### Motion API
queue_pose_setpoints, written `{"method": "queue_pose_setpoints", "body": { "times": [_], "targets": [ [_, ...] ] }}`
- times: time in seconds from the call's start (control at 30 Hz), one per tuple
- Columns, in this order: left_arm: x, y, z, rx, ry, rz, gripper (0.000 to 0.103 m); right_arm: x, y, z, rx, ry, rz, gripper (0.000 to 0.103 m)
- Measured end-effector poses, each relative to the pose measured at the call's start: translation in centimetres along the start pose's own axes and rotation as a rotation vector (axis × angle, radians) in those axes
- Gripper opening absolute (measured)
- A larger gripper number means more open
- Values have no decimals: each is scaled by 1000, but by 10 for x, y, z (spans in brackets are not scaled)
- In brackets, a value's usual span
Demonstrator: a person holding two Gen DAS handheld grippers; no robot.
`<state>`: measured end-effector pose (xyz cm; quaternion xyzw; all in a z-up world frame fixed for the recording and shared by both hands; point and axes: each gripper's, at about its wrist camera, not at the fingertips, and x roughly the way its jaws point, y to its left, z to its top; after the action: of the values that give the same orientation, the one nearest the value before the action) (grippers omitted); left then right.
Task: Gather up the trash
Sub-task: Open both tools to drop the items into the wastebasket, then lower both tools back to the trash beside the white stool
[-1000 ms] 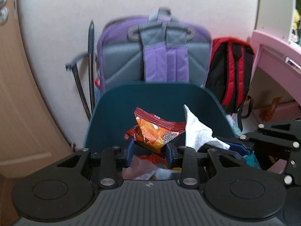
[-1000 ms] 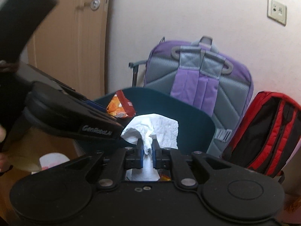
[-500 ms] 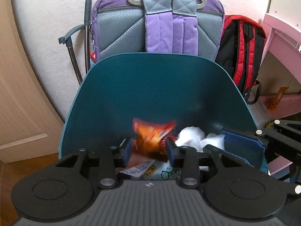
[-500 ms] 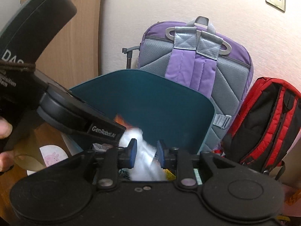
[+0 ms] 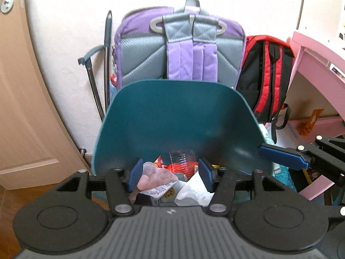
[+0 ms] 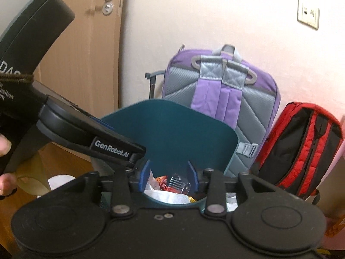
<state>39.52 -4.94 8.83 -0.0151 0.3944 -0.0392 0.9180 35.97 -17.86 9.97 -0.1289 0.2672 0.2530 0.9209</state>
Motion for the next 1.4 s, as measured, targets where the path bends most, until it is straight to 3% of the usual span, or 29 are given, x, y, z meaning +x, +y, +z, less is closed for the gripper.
{"method": "queue_pose_setpoints", "body": {
  "times": [0.43,0.53,0.8,0.93,1.2,1.4],
  "targets": [
    [-87,0,-21,8,-91,-9,56,-71,24,6,6,-55,25,44],
    [-107,4,-31,-5,-108,-21,66,-85,31,4,7,-67,38,48],
    [-148,18,-62,-6,-126,-39,67,-112,55,-1,10,-78,74,51],
    [-163,31,-82,-4,-129,-48,77,-121,69,-4,12,-80,107,52],
    [-184,68,-127,-36,-125,-59,83,-122,107,-13,-15,-56,177,53],
    [-178,103,-166,-63,-77,-65,87,-104,142,-28,-46,0,234,53]
  ]
}}
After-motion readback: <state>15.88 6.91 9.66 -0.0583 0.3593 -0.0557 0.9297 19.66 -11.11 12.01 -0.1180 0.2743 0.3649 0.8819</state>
